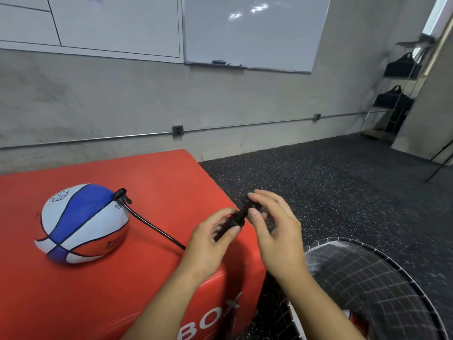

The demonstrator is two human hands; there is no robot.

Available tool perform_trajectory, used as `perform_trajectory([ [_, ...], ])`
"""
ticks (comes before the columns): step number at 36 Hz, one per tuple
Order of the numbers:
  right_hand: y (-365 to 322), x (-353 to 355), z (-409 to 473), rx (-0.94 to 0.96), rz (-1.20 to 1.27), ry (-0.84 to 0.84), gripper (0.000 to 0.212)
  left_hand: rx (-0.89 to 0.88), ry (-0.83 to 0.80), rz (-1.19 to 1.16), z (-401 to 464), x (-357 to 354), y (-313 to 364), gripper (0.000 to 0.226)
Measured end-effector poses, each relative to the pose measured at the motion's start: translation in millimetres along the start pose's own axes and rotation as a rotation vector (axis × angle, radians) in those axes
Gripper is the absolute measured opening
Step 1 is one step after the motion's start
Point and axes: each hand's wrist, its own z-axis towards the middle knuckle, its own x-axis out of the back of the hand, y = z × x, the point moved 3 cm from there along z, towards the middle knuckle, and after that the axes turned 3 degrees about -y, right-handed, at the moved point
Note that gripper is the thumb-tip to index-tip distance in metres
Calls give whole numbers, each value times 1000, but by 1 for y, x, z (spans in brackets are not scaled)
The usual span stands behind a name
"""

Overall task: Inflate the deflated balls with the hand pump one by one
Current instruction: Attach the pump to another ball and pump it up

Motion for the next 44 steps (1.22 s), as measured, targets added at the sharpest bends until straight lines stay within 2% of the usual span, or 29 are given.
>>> perform_trajectory([
  [6,-10,53,22,-10,97,283,33,-13,-56,107,2,-10,-5,35],
  [10,-5,77,26,-81,120,392,39,-33,-64,153,3,-15,-6,35],
  [12,1,81,28,-107,112,409,35,-39,-38,125,4,-14,-7,32],
  [17,7,69,27,-100,12,310,26,-13,-14,18,9,-5,-7,37],
  [25,-2,45,35,-73,11,200,38,-7,-56,-42,9,-3,-9,34],
  [29,-7,36,38,-31,-10,207,34,-8,-39,-65,10,-1,-10,31],
  [44,5,-21,6,2,-71,-63,34,-2,-10,-138,9,14,-3,34],
])
